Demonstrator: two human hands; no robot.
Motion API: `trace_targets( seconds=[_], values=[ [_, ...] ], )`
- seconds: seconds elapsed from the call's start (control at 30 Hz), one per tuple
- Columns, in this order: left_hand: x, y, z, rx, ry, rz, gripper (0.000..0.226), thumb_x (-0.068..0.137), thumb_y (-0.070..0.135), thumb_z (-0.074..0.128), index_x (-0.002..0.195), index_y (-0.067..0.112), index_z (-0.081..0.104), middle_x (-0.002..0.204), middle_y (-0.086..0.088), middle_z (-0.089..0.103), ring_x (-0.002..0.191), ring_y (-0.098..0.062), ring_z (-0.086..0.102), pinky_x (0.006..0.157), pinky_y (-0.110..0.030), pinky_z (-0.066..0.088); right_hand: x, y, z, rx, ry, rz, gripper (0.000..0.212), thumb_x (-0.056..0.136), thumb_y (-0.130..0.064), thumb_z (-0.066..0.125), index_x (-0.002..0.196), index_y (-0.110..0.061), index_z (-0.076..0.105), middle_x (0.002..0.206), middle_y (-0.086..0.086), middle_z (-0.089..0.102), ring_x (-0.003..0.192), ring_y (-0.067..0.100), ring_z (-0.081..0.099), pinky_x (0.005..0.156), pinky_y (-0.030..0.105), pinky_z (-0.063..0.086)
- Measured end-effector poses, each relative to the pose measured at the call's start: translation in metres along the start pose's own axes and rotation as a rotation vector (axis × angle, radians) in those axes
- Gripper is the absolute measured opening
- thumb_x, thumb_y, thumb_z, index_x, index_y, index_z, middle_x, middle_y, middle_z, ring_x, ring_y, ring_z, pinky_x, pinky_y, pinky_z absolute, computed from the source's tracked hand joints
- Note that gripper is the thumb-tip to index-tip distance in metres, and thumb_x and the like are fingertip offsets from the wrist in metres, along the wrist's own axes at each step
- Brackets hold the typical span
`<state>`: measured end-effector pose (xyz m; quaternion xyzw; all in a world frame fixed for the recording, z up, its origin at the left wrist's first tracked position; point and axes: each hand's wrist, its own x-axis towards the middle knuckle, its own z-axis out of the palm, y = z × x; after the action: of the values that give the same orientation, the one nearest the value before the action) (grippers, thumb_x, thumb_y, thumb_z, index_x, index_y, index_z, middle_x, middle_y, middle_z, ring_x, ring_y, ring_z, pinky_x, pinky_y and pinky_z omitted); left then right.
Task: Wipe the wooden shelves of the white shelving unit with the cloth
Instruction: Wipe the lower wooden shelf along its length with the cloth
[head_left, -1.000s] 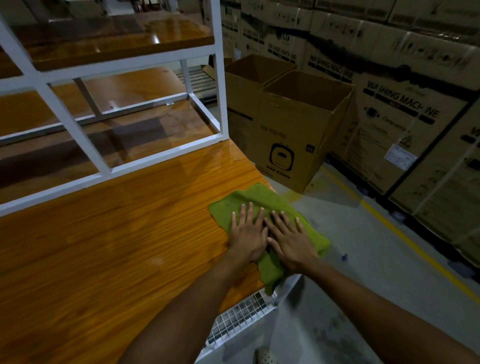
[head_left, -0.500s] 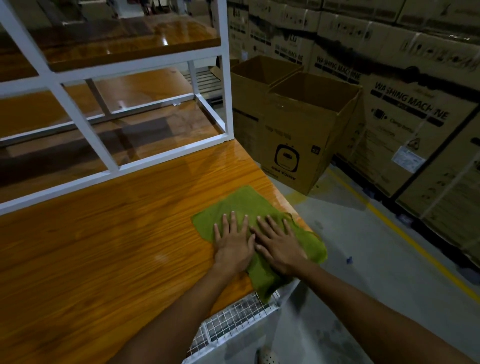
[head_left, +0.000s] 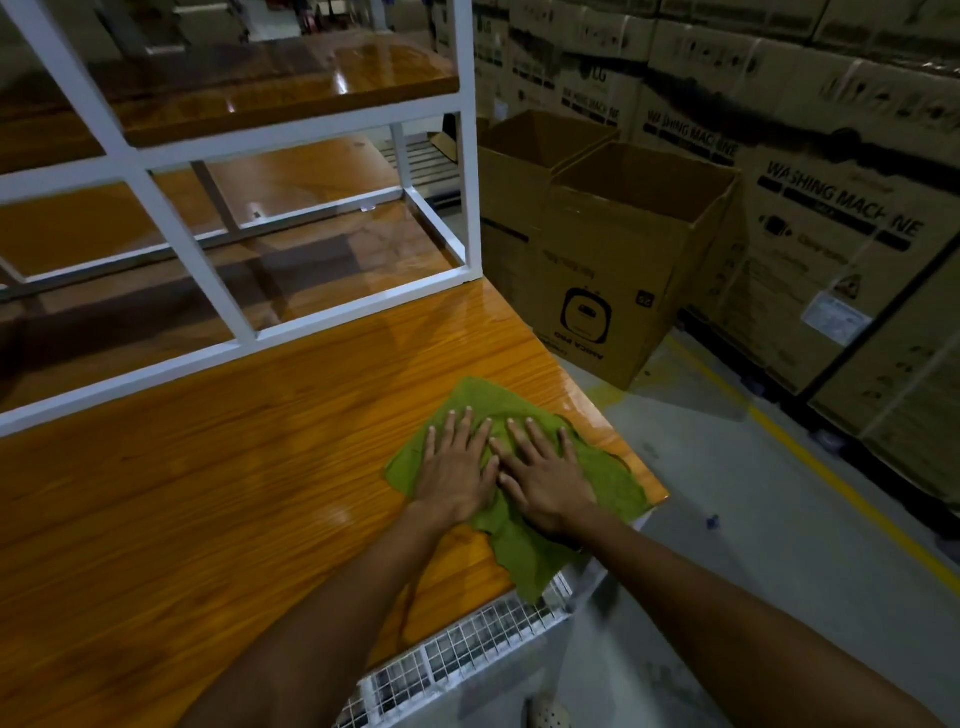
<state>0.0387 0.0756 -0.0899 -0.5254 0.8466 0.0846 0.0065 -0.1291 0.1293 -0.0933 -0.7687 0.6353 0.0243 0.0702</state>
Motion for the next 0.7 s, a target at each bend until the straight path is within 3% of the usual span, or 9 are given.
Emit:
trace_targets(
  seconds=[0.2,0.27,0.4,0.53,0.6,0.7],
  values=[
    [-0.032,0.005,0.005,0.006,-0.027,-0.074,0.065,0.098,0.061,0.016,0.155,0.038,-0.005,0.164,-0.012,-0.008,0.150,-0.036,-0.010,0.116,-0.061,-0.003,-0.024,0.000,0.004,-0.022,0.046,-0.119,0.063,0.099,-0.061,0.012,0.156,-0.035,0.006,0.165,0.000,-0.005,0.151,0.024,-0.011,0.117,0.064,-0.004],
    [-0.041,0.018,0.006,0.056,-0.002,-0.055,0.063,0.098,0.058,0.020,0.154,0.039,-0.002,0.163,-0.015,-0.008,0.149,-0.040,-0.008,0.113,-0.067,-0.002,-0.036,0.007,0.008,-0.022,0.047,-0.070,0.062,0.097,-0.065,0.005,0.155,-0.042,0.004,0.164,0.000,-0.006,0.151,0.026,-0.009,0.114,0.068,-0.004],
    [-0.025,0.045,0.003,0.086,-0.005,0.184,0.062,0.100,0.049,0.023,0.155,0.035,-0.001,0.164,-0.010,-0.008,0.150,-0.035,-0.010,0.114,-0.067,-0.001,-0.052,0.028,0.009,-0.004,0.046,0.142,0.057,0.096,-0.063,-0.002,0.152,-0.049,0.000,0.163,0.001,-0.005,0.151,0.031,-0.004,0.110,0.072,-0.005],
    [0.006,0.054,0.003,0.051,-0.044,0.231,0.067,0.092,0.056,0.006,0.155,0.036,0.000,0.165,-0.007,-0.002,0.151,-0.032,-0.002,0.113,-0.065,0.000,-0.045,0.045,0.002,0.026,0.023,0.266,0.076,0.081,-0.067,-0.026,0.151,-0.052,-0.002,0.165,0.000,-0.008,0.151,0.029,-0.009,0.109,0.069,-0.010],
    [0.019,0.049,0.000,0.041,-0.072,0.215,0.071,0.089,0.063,0.006,0.155,0.037,0.000,0.165,-0.005,-0.005,0.151,-0.031,-0.005,0.113,-0.066,-0.001,-0.034,0.049,-0.002,0.050,0.019,0.260,0.065,0.088,-0.064,-0.014,0.151,-0.053,-0.004,0.165,0.001,-0.009,0.151,0.028,-0.011,0.110,0.069,-0.010],
    [0.032,0.032,-0.005,0.030,-0.109,0.201,0.071,0.095,0.066,0.024,0.155,0.038,0.001,0.165,-0.003,-0.008,0.151,-0.030,-0.009,0.114,-0.066,-0.002,-0.016,0.051,-0.005,0.045,-0.008,0.195,0.056,0.096,-0.059,-0.001,0.151,-0.052,-0.006,0.162,0.001,-0.015,0.150,0.028,-0.013,0.111,0.069,-0.008]
  ],
)
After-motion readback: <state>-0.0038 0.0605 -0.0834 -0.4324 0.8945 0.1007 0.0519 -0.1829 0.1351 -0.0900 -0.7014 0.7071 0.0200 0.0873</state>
